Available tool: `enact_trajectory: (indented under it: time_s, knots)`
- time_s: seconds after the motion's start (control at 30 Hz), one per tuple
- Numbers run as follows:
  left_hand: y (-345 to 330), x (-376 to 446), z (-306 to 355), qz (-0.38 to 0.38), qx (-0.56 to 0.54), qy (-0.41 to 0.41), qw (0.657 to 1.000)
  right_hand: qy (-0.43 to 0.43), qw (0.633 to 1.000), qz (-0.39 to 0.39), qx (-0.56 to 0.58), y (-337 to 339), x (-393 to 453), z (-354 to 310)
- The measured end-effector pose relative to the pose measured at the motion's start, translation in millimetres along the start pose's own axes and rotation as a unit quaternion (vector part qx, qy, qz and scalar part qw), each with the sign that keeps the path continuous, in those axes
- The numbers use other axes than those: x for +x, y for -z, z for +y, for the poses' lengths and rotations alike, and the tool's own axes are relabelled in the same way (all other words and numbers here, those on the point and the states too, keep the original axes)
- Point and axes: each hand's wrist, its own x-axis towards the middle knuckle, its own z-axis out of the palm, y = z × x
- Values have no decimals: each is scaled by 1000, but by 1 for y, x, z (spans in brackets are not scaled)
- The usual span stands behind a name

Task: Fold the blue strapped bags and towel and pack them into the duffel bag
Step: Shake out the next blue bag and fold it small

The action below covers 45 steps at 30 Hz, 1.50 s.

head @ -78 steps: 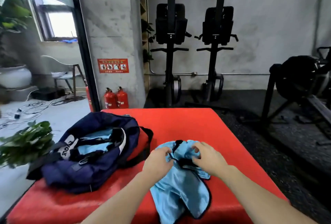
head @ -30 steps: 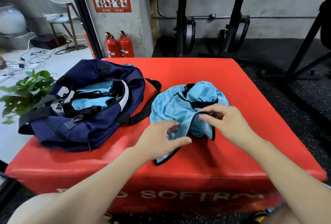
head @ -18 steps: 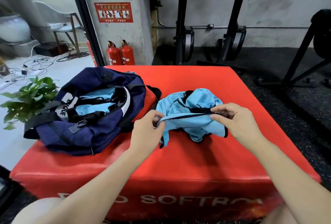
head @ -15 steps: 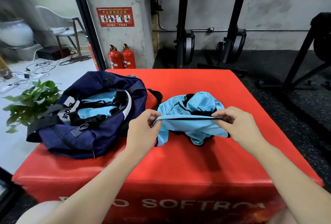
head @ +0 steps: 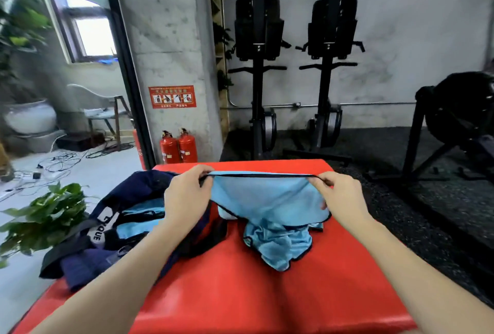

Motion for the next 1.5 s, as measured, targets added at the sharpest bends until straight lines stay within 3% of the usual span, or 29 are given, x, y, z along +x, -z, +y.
enact_trajectory:
  time_s: [0.2, 0.47, 0.83, 1.0, 1.13, 1.27, 1.5]
  knots:
    - [57, 61, 67, 52, 43, -60, 996, -15, 992, 21, 120, 59, 51, -56]
    - [156, 123, 157, 90, 75, -135, 984, 96, 988, 111, -43, 166, 105, -136]
    - [243, 166, 237, 165, 106, -204, 959, 162, 972, 164, -55, 264, 115, -207]
    - [232, 184, 232, 163, 145, -217, 951, 154, 974, 128, -105, 261, 140, -203]
    - [203, 208, 216, 120, 178, -213, 953, 151, 972, 94, -153, 246, 168, -190]
    - [156, 232, 197, 73, 172, -195, 963, 143, 966, 67, -203, 219, 198, -165]
    - [70, 270, 157, 15, 103, -189, 976, 101, 976, 32, -191, 163, 233, -111]
